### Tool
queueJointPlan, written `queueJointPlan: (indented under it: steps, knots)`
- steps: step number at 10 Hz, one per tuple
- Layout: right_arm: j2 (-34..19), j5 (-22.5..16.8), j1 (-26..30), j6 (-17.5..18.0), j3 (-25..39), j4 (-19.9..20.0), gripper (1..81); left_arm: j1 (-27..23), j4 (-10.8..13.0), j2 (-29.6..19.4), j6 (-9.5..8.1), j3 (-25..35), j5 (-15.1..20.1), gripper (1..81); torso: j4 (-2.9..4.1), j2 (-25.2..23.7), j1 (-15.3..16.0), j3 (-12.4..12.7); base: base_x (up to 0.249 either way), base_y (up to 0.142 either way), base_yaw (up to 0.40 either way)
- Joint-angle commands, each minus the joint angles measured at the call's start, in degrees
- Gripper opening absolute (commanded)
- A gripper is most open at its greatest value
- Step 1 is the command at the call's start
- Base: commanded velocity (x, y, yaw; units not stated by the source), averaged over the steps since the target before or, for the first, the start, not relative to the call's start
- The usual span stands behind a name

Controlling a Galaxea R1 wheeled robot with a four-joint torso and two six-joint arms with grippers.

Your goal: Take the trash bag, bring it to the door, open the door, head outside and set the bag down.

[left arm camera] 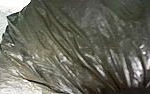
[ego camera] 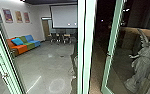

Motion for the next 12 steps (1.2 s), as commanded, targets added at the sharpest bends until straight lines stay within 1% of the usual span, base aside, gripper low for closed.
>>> queueJointPlan:
  steps: [1, 9, 11, 12]
  knots:
    - [0.77, -2.81, 3.04, -0.37, 0.54, -0.65, 81.1, -4.14, 0.39, -0.12, 0.16, 0.15, 3.24, 1.0, 0.00, 0.00, 0.03, 0.00, 0.000, 0.000, -0.201]
    - [0.77, -2.81, 2.95, -0.37, 0.54, -0.65, 81.1, -4.23, 0.48, -0.12, 0.16, 0.15, 3.32, 1.0, 0.00, 0.02, 0.08, 0.00, 0.000, 0.000, -0.269]
    - [0.77, -2.81, 3.04, -0.37, 0.54, -0.65, 81.1, -4.15, 0.48, -0.12, 0.16, 0.15, 3.32, 1.0, 0.00, 0.02, 0.08, 0.00, 0.000, 0.000, -0.145]
    - [0.77, -2.90, 3.13, -0.37, 0.54, -0.65, 81.1, -4.14, 0.39, -0.12, 0.16, 0.15, 3.32, 1.0, 0.00, 0.02, 0.08, 0.00, -0.077, 0.000, 0.000]
